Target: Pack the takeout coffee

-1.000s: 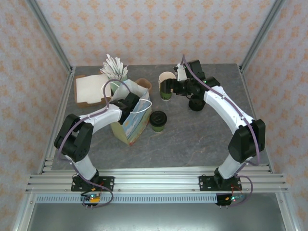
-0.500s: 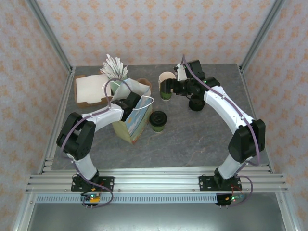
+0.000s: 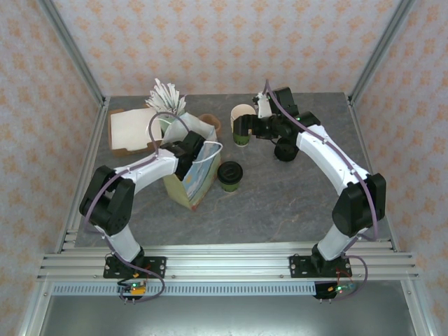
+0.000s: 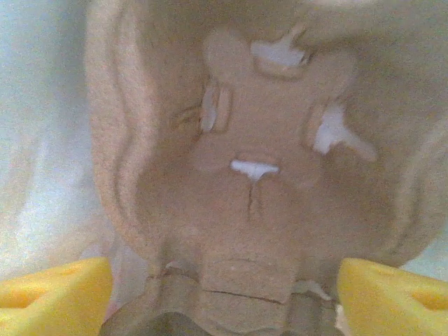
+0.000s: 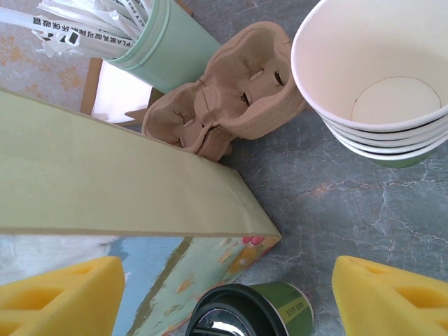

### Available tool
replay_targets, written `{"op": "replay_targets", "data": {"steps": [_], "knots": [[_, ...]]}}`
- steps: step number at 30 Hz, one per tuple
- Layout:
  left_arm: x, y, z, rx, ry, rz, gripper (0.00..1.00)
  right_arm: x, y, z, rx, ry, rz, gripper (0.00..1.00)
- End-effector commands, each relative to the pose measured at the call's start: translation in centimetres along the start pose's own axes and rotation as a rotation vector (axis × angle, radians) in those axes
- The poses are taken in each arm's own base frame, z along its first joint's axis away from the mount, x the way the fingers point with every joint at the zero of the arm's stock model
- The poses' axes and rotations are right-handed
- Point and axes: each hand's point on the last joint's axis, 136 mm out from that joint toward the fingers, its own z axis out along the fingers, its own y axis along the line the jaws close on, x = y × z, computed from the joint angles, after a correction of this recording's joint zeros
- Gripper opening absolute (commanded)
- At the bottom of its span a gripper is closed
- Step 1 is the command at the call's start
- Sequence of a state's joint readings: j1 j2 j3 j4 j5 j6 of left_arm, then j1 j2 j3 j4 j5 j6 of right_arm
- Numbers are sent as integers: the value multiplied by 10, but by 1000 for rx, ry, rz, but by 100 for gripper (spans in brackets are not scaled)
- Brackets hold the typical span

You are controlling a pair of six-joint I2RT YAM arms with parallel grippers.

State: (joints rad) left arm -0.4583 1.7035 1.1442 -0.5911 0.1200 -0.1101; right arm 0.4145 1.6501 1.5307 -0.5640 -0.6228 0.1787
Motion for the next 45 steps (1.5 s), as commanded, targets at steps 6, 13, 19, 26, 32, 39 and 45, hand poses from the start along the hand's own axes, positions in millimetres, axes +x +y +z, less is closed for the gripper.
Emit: {"op": "replay_targets", "data": {"steps": [6, 13, 19, 26, 32, 39, 45], "knots": [[-25, 3, -42, -26, -86, -19, 90, -4, 8, -13, 9, -22, -35, 79], [-40, 2, -75, -12, -158, -16, 91, -4, 8, -14, 11, -21, -34, 79], [-55, 9, -117, -29, -265, -28, 92, -6, 8, -20, 24, -39, -43, 79], [-68, 13, -161, -32, -380, -40, 91, -9, 6, -26, 47, -72, -44, 79], [-78, 10, -190, -3, -453, -46, 91, -10, 6, -29, 52, -92, -45, 79], [-76, 14, -200, -16, -464, -39, 92, -10, 5, -27, 52, -88, -39, 79], [-77, 17, -218, -15, -519, -50, 92, -10, 6, -28, 54, -89, -41, 79]]}}
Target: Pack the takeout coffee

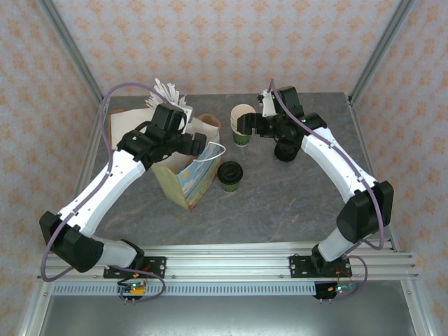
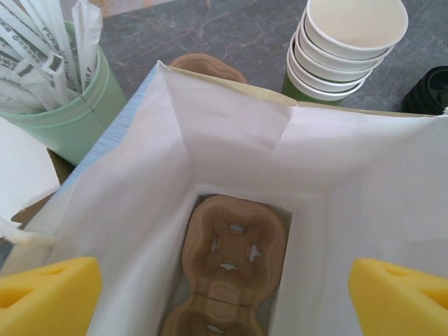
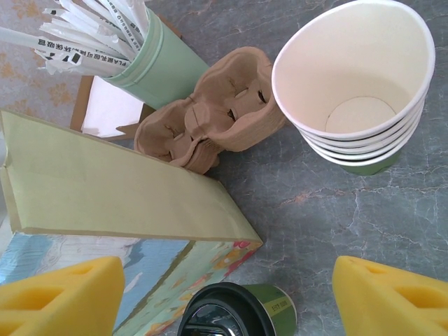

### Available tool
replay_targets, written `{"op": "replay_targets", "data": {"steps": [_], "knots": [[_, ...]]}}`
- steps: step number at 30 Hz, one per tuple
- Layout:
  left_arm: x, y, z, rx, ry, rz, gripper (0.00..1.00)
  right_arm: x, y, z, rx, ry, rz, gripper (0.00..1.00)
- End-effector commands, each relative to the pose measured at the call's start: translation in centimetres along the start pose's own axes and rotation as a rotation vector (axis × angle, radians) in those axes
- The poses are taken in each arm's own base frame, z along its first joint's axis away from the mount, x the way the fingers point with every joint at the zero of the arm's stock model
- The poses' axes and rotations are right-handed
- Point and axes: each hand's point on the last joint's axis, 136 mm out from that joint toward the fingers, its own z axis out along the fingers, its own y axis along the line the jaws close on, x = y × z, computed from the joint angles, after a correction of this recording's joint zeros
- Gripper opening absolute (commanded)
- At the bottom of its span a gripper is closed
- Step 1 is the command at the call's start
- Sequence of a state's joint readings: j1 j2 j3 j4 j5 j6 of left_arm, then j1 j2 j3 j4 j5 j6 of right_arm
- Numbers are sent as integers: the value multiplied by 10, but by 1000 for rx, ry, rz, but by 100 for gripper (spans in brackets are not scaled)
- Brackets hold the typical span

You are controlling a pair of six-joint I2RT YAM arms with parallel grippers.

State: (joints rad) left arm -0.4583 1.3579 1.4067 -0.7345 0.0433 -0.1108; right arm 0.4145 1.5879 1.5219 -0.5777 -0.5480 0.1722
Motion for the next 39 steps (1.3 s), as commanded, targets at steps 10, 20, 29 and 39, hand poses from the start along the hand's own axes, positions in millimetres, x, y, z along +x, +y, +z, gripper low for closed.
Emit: {"op": "replay_targets", "data": {"steps": [10, 20, 29, 39], "knots": [[-21, 14, -54, -39, -115, -8, 90, -9, 8, -17, 8, -54, -29, 79], [-39, 14, -96, 3, -228, -63, 85, -14, 3, -29, 53, -112, -28, 79], [-44, -30, -119, 157, -271, -17, 77, -5, -22, -40, 173, -158, -25, 79], [-32, -106, -134, 309, -251, 213, 74, 19, -45, -41, 243, -119, -17, 80]]}}
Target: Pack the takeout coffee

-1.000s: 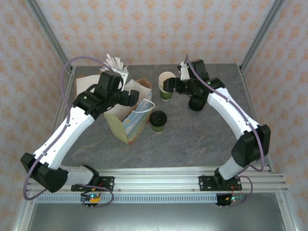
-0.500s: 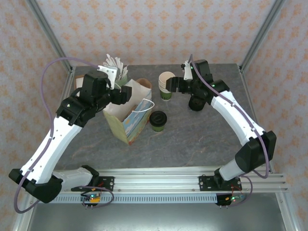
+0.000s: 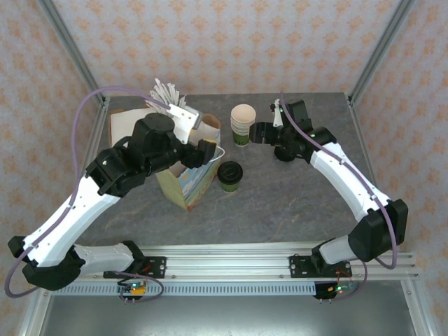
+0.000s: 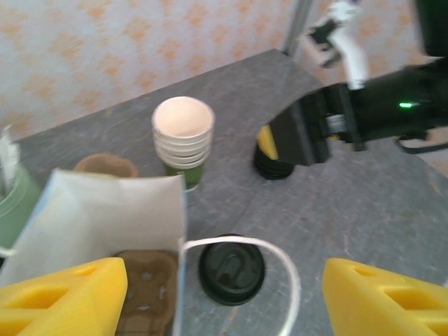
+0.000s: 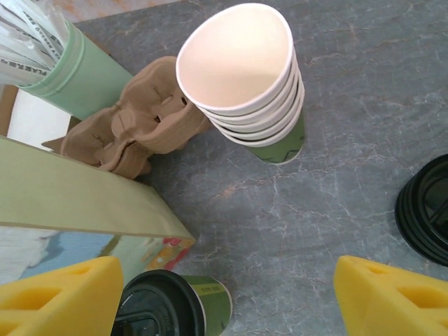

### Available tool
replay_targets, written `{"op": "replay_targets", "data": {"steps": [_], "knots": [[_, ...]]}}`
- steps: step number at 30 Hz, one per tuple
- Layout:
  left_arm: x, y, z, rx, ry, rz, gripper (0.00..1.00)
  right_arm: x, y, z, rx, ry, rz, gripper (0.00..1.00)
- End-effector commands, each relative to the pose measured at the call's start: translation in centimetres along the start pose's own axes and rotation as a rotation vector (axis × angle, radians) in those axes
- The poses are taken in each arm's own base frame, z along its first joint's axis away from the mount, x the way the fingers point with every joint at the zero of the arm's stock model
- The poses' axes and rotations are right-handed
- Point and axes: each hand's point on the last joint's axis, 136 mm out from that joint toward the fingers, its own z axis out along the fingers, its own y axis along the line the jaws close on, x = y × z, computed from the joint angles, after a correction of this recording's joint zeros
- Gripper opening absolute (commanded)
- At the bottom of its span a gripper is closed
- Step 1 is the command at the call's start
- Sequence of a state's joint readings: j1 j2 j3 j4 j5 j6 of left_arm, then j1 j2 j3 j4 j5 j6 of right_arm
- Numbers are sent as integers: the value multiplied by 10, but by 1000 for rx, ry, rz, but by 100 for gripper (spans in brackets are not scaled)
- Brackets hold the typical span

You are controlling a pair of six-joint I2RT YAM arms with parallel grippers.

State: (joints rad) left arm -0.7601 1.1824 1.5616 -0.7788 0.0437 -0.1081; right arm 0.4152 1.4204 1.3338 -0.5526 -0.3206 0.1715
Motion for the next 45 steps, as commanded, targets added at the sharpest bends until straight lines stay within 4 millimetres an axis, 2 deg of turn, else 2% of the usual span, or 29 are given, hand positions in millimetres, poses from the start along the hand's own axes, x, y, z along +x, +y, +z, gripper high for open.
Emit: {"op": "replay_targets", "data": {"steps": [1, 5, 9, 13, 15, 19, 23, 25, 31, 45], "knots": [[1, -20, -1, 35, 23, 86, 74, 0, -9, -11, 38, -26, -14, 80], [10, -44, 6, 94, 58, 128, 74, 1, -17, -18, 57, -25, -9, 80], [27, -76, 12, 143, 125, 213, 73, -4, -43, -31, 99, -62, 58, 80], [64, -111, 27, 219, 240, 251, 72, -8, -75, -42, 133, -110, 165, 81], [89, -116, 39, 228, 324, 256, 71, -7, -88, -46, 159, -126, 202, 81], [128, -105, 63, 138, 446, 269, 69, -1, -98, -48, 202, -132, 210, 81], [149, -103, 79, 107, 491, 272, 68, 5, -97, -42, 186, -112, 216, 81], [155, -94, 87, 50, 505, 288, 69, 6, -96, -39, 171, -105, 222, 81], [157, -63, 104, -13, 550, 188, 70, 4, -91, -34, 141, -98, 227, 81], [165, -32, 142, -136, 664, 233, 82, 7, -92, -30, 132, -104, 225, 81]]}}
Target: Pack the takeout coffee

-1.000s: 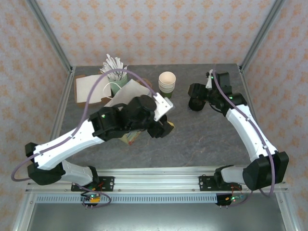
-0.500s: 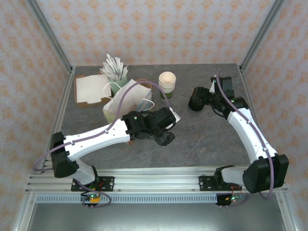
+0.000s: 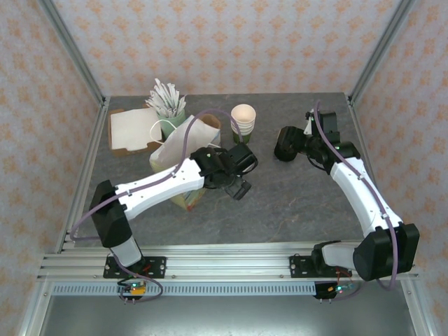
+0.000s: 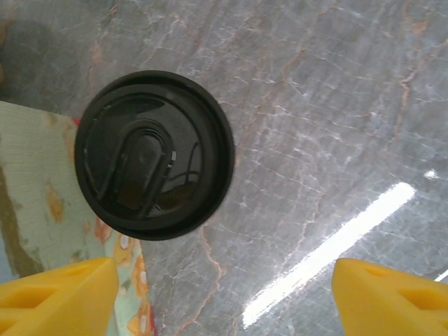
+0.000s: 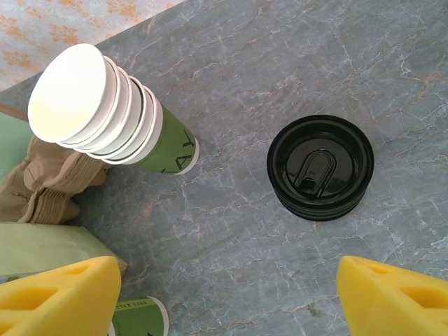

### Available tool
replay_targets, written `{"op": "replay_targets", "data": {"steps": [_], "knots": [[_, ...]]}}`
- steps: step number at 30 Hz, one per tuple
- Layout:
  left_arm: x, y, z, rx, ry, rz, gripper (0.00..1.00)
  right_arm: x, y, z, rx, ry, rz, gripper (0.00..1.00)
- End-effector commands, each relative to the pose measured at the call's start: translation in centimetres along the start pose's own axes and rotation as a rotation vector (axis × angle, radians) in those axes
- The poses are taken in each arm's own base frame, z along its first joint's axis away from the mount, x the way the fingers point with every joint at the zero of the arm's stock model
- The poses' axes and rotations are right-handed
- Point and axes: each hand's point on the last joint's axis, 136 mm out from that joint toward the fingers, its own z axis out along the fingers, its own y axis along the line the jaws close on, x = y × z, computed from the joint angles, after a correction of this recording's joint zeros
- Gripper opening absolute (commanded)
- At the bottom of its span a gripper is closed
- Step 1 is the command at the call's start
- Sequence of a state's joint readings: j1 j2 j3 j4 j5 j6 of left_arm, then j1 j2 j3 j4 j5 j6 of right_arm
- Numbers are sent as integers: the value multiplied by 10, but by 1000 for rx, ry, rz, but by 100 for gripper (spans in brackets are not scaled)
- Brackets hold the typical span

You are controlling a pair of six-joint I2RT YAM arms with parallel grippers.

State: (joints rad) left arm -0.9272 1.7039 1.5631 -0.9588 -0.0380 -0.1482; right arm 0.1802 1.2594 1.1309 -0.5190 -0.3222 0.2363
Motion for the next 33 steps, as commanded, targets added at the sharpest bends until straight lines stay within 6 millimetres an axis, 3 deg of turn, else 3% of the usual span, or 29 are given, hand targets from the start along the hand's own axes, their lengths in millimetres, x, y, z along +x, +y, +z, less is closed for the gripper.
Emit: {"op": "replay_targets", "data": {"steps": [1, 17, 33], "knots": [[-6, 13, 0, -55, 20, 15, 83, -4, 4, 2, -25, -19, 7, 81], [-15, 31, 36, -16, 107, -42, 87, -2, 4, 5, -32, -19, -1, 82], [-19, 37, 44, 35, 127, -87, 79, -1, 6, 8, -43, -9, 2, 82]]}}
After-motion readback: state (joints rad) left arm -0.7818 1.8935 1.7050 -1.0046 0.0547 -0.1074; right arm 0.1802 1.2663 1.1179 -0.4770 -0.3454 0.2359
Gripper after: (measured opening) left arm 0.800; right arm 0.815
